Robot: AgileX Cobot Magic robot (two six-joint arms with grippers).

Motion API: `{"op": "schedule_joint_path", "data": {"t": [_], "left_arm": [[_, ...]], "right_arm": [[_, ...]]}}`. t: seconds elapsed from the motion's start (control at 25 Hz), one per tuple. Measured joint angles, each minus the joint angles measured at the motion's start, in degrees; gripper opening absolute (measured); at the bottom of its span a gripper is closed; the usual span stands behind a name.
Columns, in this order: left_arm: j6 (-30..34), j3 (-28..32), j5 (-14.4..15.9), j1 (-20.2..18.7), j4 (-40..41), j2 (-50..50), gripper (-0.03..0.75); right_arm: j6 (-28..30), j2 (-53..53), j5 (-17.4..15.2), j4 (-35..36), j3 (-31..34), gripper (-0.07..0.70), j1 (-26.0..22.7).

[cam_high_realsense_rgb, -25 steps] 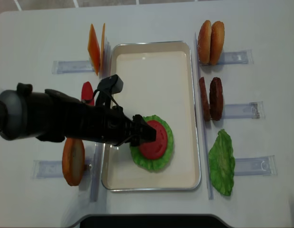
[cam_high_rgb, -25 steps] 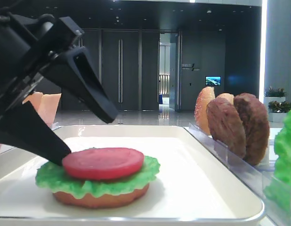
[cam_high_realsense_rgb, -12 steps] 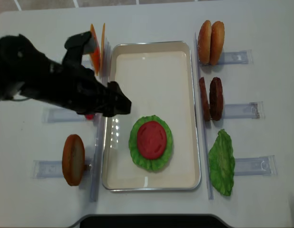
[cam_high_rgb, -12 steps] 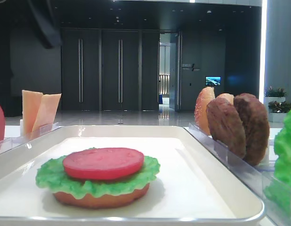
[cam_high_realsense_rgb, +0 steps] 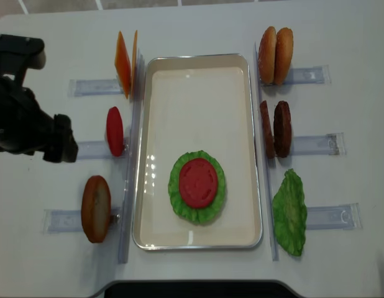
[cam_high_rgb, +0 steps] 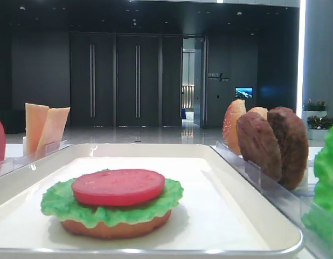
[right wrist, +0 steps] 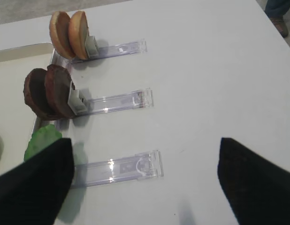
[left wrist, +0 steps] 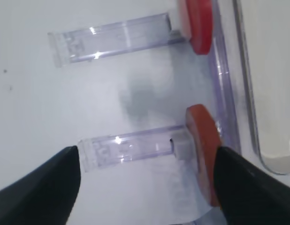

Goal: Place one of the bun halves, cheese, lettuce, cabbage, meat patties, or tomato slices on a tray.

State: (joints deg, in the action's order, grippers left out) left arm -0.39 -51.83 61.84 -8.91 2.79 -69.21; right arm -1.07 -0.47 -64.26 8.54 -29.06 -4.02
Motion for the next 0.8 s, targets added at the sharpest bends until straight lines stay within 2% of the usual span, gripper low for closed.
{"op": "schedule_joint_path", "data": {"t": [0.2, 0.48, 0.68, 0.8], "left_arm": [[-0.41, 3.13, 2.04, 0.27, 1.34, 5.08, 0.643], [-2.21, 15.72, 2.83, 0.27, 1.51, 19.02, 0.61], [-3.16, 22.76, 2.41, 0.27, 1.83, 30.21, 0.608], [-3.16, 24.52, 1.19, 0.27, 1.4, 37.0, 0.608]], "right_arm": [[0.0, 0.0, 0.0, 0.0, 0.0, 0.591, 0.0], [0.0, 0.0, 0.0, 0.0, 0.0, 0.591, 0.0], [0.0, 0.0, 0.0, 0.0, 0.0, 0.591, 0.0], [0.0, 0.0, 0.0, 0.0, 0.0, 0.591, 0.0]]}}
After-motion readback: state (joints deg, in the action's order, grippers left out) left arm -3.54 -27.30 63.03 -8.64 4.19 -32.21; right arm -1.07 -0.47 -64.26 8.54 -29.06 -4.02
